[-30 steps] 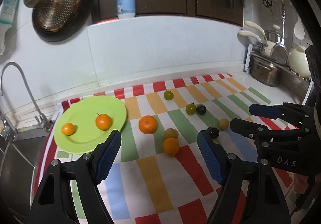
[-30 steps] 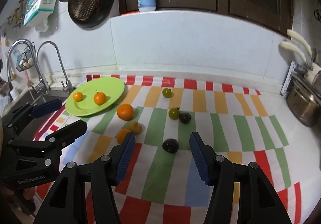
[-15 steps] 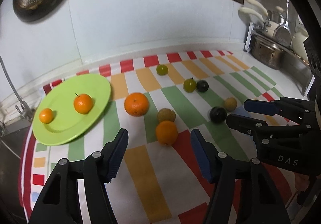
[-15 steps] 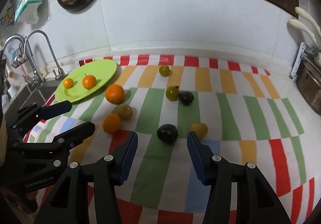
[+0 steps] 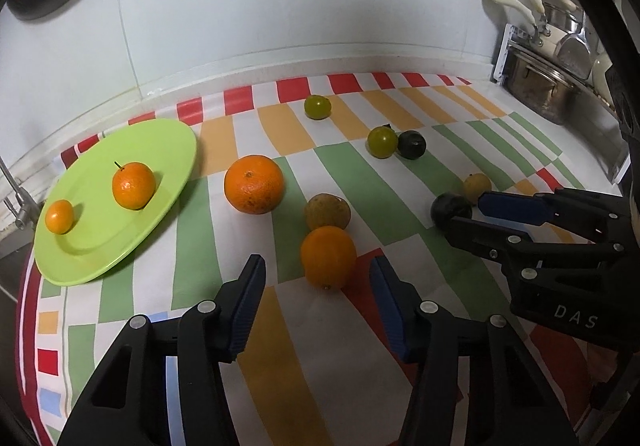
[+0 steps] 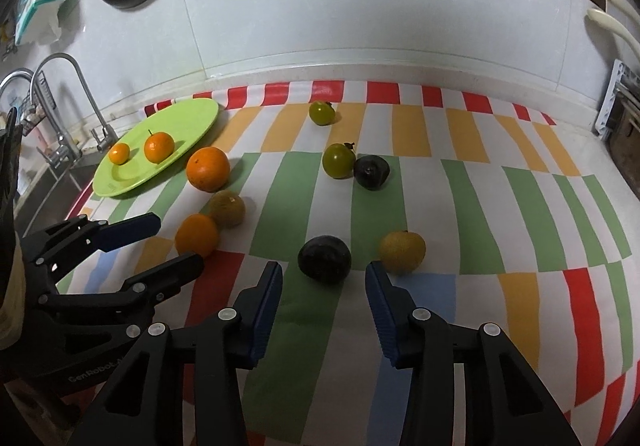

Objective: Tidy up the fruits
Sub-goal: 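Grasp a large orange with the left gripper while the right gripper grasps a dark plum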

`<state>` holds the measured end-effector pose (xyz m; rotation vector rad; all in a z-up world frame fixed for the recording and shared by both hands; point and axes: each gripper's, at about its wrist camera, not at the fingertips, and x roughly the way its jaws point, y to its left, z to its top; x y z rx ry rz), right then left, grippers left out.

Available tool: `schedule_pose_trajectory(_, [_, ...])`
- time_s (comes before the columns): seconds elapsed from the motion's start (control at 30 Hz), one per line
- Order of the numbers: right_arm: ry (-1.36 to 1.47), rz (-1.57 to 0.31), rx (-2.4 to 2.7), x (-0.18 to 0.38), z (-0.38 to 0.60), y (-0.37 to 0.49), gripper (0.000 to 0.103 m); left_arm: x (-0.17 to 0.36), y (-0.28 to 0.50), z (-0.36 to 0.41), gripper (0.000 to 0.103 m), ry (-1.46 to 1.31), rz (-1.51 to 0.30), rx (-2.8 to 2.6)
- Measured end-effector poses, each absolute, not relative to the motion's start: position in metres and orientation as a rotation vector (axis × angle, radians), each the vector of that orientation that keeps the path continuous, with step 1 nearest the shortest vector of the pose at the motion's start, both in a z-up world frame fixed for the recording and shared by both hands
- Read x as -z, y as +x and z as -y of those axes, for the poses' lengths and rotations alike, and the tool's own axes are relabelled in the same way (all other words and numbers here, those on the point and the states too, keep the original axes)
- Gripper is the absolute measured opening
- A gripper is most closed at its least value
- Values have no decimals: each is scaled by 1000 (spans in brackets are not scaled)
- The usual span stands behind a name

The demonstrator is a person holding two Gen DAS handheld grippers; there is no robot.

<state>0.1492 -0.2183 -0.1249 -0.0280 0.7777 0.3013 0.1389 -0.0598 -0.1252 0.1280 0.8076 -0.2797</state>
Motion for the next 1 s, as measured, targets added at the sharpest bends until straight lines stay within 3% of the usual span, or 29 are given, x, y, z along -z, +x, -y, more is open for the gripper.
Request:
schedule_pose_trajectory(0.23, [-35, -786, -306, 127, 217, 155, 44, 128, 145, 62, 48, 108, -823, 286])
schedule_pose_trajectory(0.63, [-27, -804, -307, 133, 214, 165, 33, 132, 154, 61, 31, 77, -849, 299])
schedule_pose_trajectory(1.0, [-30, -787, -321, 124, 211, 156, 32, 118, 145, 54, 31, 64, -815, 298])
